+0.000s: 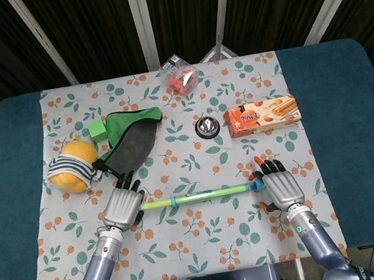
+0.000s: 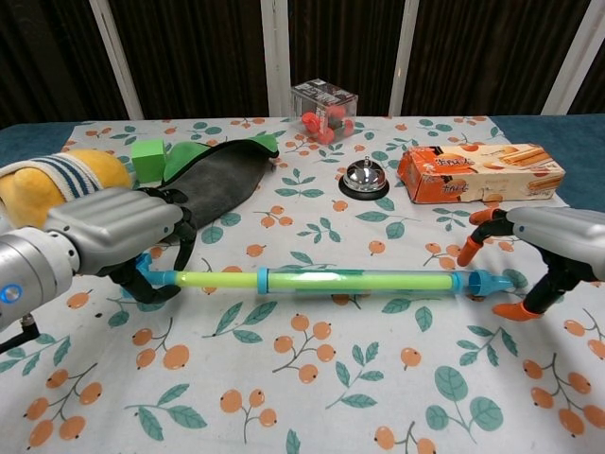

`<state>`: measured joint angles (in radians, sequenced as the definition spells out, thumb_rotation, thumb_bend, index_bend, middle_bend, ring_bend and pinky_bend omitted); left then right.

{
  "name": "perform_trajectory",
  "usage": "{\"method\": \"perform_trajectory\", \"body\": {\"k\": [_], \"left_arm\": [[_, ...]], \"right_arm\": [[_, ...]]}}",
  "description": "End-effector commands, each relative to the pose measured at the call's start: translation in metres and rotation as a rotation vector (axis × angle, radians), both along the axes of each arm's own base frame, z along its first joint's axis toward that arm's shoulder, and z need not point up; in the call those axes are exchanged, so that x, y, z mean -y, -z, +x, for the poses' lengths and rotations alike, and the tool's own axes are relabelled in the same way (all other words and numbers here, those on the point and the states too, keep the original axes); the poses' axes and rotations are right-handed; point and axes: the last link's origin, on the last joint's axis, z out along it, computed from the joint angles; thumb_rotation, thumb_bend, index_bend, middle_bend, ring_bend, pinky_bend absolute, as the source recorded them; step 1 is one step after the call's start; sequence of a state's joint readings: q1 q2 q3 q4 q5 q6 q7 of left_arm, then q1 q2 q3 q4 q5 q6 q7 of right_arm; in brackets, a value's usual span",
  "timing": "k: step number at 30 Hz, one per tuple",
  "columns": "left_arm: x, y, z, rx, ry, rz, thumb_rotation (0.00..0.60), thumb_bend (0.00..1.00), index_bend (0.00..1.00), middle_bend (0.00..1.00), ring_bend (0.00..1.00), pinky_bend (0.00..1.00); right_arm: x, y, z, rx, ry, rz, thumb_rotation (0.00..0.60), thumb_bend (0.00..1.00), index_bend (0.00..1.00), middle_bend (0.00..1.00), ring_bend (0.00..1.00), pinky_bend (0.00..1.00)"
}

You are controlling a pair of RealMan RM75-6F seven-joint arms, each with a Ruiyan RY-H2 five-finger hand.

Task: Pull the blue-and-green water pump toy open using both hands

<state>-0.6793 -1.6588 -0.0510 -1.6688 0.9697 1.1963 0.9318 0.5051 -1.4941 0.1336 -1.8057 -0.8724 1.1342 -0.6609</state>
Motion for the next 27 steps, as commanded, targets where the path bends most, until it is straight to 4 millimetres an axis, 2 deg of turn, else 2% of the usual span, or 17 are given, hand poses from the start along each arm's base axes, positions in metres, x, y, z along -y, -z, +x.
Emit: {"method": "perform_trajectory", "body": {"k": [1,11,27], "left_arm": [[0.000,0.000,-0.001,-0.001,-0.001,0.000,0.600,0.58,0.61,0.20,0.00,0.08],[-0.001,-0.002,-0.001,0.009,-0.006,0.003,0.600,0.58,0.61,0.20,0.00,0.09],[-0.002,-0.001,-0.003,0.020,-0.017,-0.002,0.600,0.58,0.61,0.20,0.00,0.09]], "right_arm": [[0.000,0.002,0.001,-0.001,0.001,0.003,0.600,0.32,0.28,0.02,0.00,0.00],[-0.001,0.015,0.000,-0.018,0.024,0.022,0.600,0.32,0.37,0.05,0.00,0.00],[0.001,0.018,0.000,-0.022,0.033,0.015,0.600,0.32,0.48,0.11,0.00,0.00]]}}
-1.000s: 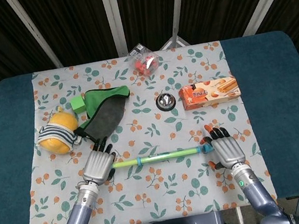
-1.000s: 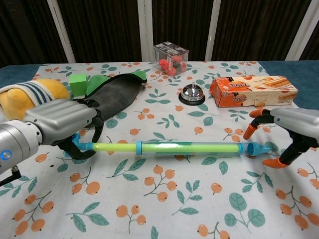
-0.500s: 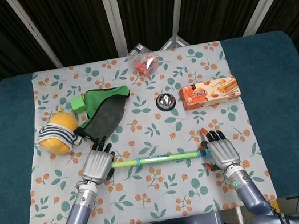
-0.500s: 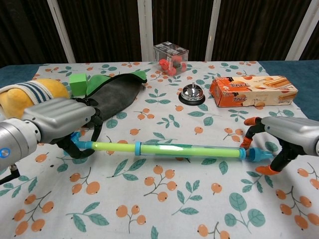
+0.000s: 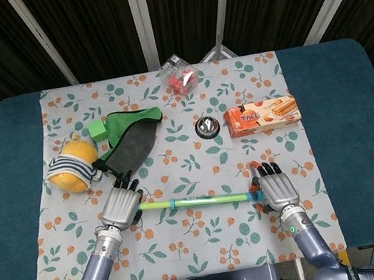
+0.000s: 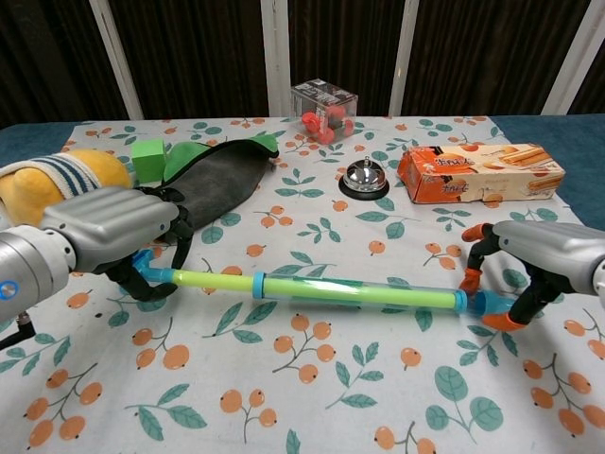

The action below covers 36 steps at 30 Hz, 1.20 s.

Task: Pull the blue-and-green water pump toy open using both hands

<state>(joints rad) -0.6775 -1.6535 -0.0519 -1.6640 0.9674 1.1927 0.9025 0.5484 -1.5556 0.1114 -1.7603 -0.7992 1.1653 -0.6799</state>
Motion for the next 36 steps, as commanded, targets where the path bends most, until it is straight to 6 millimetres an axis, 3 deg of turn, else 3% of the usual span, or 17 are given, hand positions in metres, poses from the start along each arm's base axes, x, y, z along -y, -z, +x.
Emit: {"method": "perform_trajectory", "body": {"k": [1,19,36], "left_arm": [[0.000,0.000,0.000,0.002,-0.002,-0.002,0.600,0.58,0.61,0.20,0.00,0.09],[-0.001,-0.005,-0.001,0.019,-0.006,0.002,0.600,0.58,0.61,0.20,0.00,0.09],[0.012,-0.010,0.005,0.026,0.023,-0.020,0.600,0.58,0.61,0.20,0.00,0.09]], "right_arm": [[0.000,0.001,-0.001,-0.005,-0.001,0.001,0.600,0.32,0.48,0.12,0.00,0.00],[0.003,-0.002,-0.002,-0.025,-0.015,-0.034,0.600,0.32,0.67,0.22,0.00,0.00],[0.010,-0.037,-0.023,-0.064,0.007,-0.111,0.600,0.32,0.71,0.23,0.00,0.00]]}}
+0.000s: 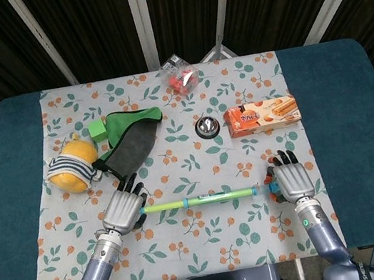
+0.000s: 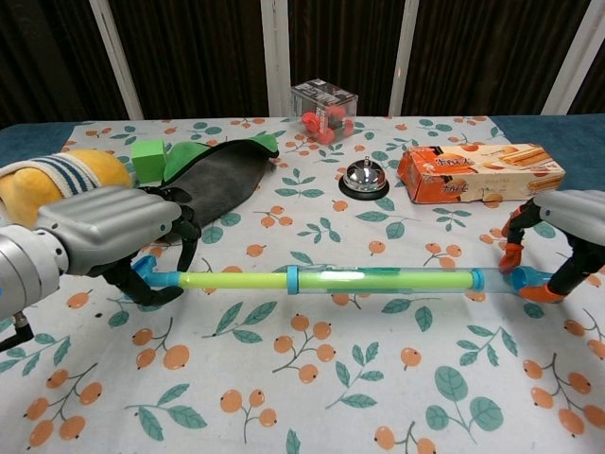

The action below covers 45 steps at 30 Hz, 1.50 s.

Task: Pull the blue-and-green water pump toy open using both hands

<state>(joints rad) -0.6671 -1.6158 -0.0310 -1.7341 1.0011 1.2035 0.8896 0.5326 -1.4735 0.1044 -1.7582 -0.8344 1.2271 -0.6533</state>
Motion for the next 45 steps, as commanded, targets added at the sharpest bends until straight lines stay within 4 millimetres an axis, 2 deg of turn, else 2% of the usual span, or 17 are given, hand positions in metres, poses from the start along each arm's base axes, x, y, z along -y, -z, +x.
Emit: {"method": "perform_trajectory", "body": {"k": [1,22,45], "left_arm": [[0.002,-0.003,0.000,-0.002,0.004,0.003,0.600,0.58,0.61,0.20,0.00,0.09],[0.014,-0.023,-0.010,-0.053,0.017,-0.002,0.600,0.58,0.61,0.20,0.00,0.08],[0.009,-0.044,-0.022,-0.071,0.013,0.025,0.600,0.58,0.61,0.20,0.00,0.09]], "right_arm": [[0.000,-0.005,-0.004,-0.001,0.009,-0.008,0.600,0.32,0.72,0.23,0.00,0.00],[0.005,-0.035,-0.037,-0.056,0.053,-0.063,0.600,0.32,0.73,0.23,0.00,0.00],[0.009,-0.060,-0.060,-0.114,0.103,-0.117,0.600,0.32,0.74,0.24,0.00,0.00]]}}
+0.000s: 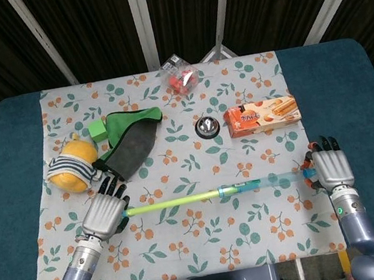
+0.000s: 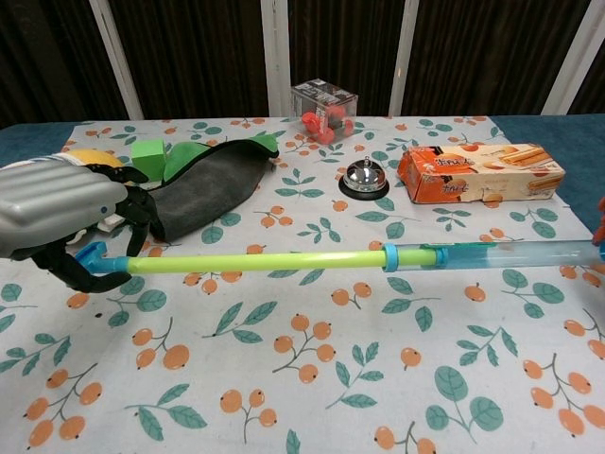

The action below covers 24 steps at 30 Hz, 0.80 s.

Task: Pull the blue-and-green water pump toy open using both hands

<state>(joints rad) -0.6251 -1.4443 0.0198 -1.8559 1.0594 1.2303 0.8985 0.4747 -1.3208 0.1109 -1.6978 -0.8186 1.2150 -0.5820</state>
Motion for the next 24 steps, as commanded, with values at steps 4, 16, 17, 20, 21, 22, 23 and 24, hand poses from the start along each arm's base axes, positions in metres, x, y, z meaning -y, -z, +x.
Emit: {"method": "perform_trajectory", "body": {"k": [4,16,17,20,21,22,23,24], "left_arm": [[0.000,0.000,-0.002,-0.008,-0.001,-0.002,0.600,0.58,0.61,0.20,0.00,0.09],[-0.001,-0.003,-0.001,-0.011,0.002,0.004,0.600,0.58,0.61,0.20,0.00,0.08],[-0.001,-0.003,-0.001,-0.012,0.000,0.004,0.600,0.58,0.61,0.20,0.00,0.08],[-0.001,-0.002,-0.002,-0.016,-0.001,0.001,0.600,0.58,0.61,0.20,0.00,0.08],[-0.001,-0.002,-0.002,-0.017,-0.002,0.001,0.600,0.58,0.61,0.20,0.00,0.08],[-0.001,-0.002,-0.002,-0.017,-0.002,0.001,0.600,0.58,0.61,0.19,0.00,0.08],[-0.002,-0.002,-0.002,-0.017,-0.004,0.001,0.600,0.57,0.59,0.18,0.00,0.08],[-0.001,-0.002,-0.002,-0.017,-0.007,-0.001,0.600,0.53,0.55,0.17,0.00,0.07]], "right_arm": [[0.002,-0.010,-0.010,-0.023,0.019,-0.016,0.600,0.32,0.74,0.24,0.00,0.00],[0.003,-0.017,-0.017,-0.032,0.038,-0.026,0.600,0.32,0.74,0.24,0.00,0.00],[0.003,-0.017,-0.018,-0.034,0.039,-0.025,0.600,0.32,0.74,0.24,0.00,0.00],[0.003,-0.018,-0.019,-0.037,0.042,-0.026,0.600,0.32,0.74,0.24,0.00,0.00],[0.003,-0.018,-0.019,-0.038,0.043,-0.026,0.600,0.32,0.74,0.24,0.00,0.00],[0.004,-0.019,-0.019,-0.039,0.043,-0.026,0.600,0.32,0.74,0.24,0.00,0.00],[0.004,-0.019,-0.020,-0.041,0.044,-0.026,0.600,0.32,0.72,0.24,0.00,0.00],[0.003,-0.019,-0.020,-0.041,0.045,-0.026,0.600,0.32,0.66,0.23,0.00,0.00]]}}
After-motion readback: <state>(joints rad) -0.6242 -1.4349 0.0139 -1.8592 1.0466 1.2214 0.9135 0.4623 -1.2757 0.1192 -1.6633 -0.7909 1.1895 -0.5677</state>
